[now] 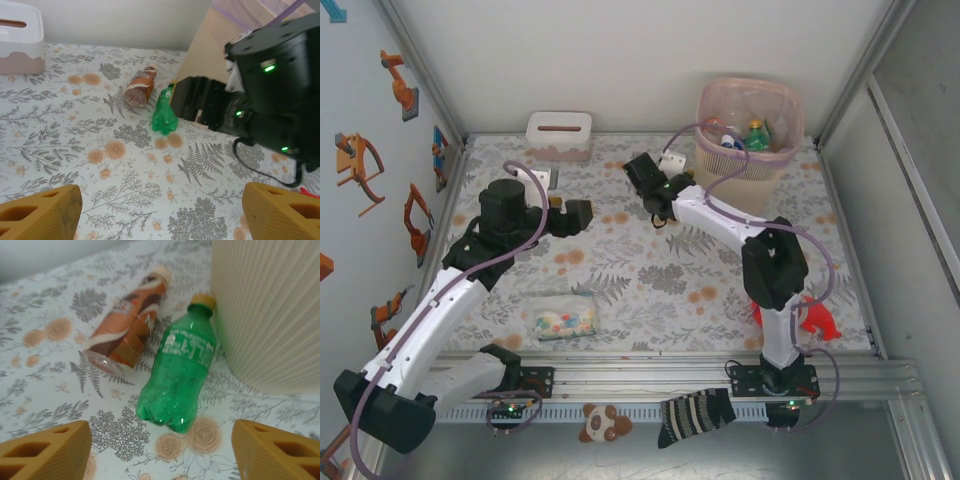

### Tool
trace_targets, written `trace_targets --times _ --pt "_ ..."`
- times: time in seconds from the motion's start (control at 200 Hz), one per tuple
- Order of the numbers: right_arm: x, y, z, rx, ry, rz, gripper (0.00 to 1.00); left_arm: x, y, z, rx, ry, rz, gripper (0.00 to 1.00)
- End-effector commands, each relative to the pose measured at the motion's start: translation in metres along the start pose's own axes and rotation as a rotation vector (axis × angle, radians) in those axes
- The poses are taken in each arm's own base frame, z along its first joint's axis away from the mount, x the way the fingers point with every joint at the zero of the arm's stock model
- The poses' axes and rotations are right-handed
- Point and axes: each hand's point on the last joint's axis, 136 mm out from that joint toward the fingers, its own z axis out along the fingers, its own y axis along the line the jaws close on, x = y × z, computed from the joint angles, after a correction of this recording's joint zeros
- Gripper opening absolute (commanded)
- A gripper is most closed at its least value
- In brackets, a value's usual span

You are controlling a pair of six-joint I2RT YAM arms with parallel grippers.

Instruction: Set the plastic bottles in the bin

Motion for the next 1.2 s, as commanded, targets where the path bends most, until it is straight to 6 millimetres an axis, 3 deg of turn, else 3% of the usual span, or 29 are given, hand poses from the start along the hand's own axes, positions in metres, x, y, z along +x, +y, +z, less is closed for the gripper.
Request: trace_targets --times 0.0,0.21,0.456,0.886,1.197 --pt "-0.001 -0.003 0.014 0.06 -0.062 0.11 0.78 0.004 0.001 -0.004 0.006 0.008 -0.022 0.85" --pt "0.008 -0.003 0.041 0.133 -0.091 0.082 0.94 0.005 0.002 -0.005 0.004 0.007 -0.028 0.86" --pt "0.019 -0.004 0.07 0.169 -0.073 0.098 0.96 0.006 0.002 -0.003 0.007 0.014 -0.028 0.86" --pt "0.033 -0.012 0.107 0.211 -0.054 0.094 0.9 0.005 0.003 0.0 0.006 0.024 -0.032 0.86" --pt "0.034 -0.014 0.11 0.201 -0.046 0.114 0.77 0.003 0.002 0.001 0.009 0.023 -0.036 0.86"
